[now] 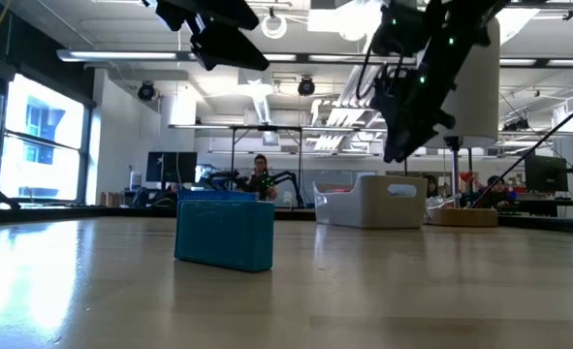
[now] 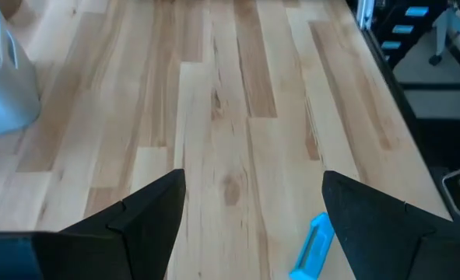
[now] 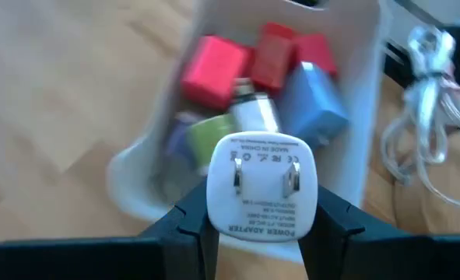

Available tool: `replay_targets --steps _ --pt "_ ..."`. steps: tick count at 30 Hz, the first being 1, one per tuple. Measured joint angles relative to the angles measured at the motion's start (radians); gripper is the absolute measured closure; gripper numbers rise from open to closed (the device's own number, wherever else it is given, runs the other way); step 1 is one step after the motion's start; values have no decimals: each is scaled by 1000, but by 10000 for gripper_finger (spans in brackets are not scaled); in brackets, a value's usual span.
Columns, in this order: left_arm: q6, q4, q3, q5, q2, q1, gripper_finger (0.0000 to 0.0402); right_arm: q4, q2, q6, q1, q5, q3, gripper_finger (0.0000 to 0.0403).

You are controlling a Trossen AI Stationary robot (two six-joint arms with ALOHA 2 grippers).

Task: Pick & Place Office items
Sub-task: Put the light pink charger adapter into the white bin

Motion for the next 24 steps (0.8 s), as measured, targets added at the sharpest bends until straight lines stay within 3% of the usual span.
replay_targets --steps 11,24 --pt "19 -1 -5 -2 41 -4 107 157 0 -1 -125 -28 -96 285" --pt "20 8 -5 -3 73 2 107 157 63 -14 -161 -54 -95 285"
